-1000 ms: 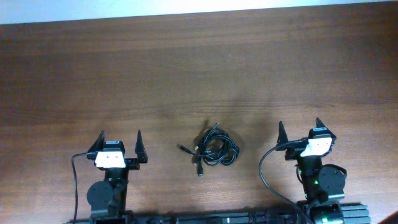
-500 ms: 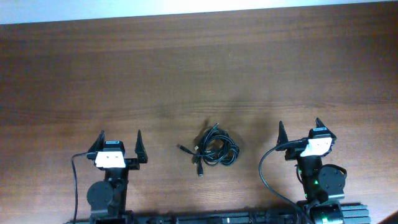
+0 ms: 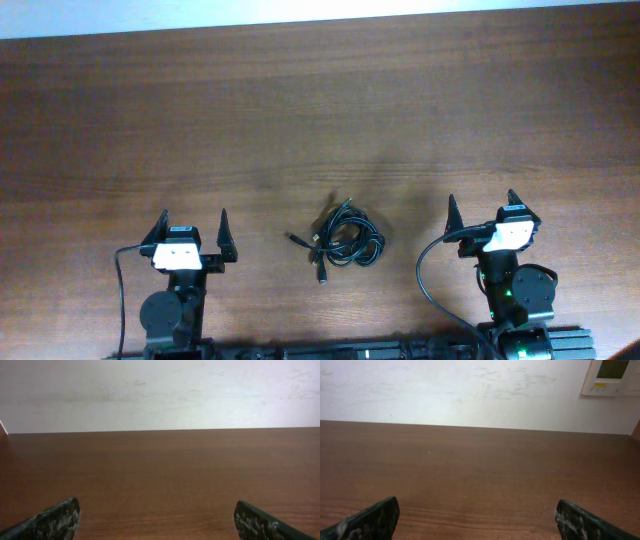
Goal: Untangle cables
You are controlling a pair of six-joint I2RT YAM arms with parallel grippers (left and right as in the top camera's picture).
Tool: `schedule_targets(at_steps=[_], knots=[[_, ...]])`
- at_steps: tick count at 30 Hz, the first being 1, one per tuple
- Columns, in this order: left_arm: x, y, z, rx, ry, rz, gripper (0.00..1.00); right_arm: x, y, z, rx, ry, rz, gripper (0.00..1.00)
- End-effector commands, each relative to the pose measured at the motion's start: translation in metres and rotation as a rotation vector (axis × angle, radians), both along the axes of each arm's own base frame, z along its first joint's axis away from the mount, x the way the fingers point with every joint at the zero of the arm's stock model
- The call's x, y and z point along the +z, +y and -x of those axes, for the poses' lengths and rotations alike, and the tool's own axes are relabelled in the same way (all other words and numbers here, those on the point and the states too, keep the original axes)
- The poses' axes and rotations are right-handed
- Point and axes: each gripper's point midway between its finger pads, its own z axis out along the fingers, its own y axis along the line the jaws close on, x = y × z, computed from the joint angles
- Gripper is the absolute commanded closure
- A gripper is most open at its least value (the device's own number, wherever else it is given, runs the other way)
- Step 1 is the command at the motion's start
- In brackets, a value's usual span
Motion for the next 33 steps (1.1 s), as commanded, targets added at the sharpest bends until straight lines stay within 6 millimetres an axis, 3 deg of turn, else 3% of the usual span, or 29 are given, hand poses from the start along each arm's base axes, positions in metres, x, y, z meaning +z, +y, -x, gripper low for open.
schedule_targets(at_steps=[1, 33], knots=[[-0.0026, -0.0023, 0.0001, -0.011, 0.009, 0.011, 0.01, -0.0026, -0.0053, 0.0002, -0.027, 0.005, -0.002, 0.02], [-0.0017, -0.0022, 0.0026, -0.010, 0.036, 0.016, 0.01, -0.0026, -0.0053, 0.0002, -0.027, 0.005, -0.002, 0.02]])
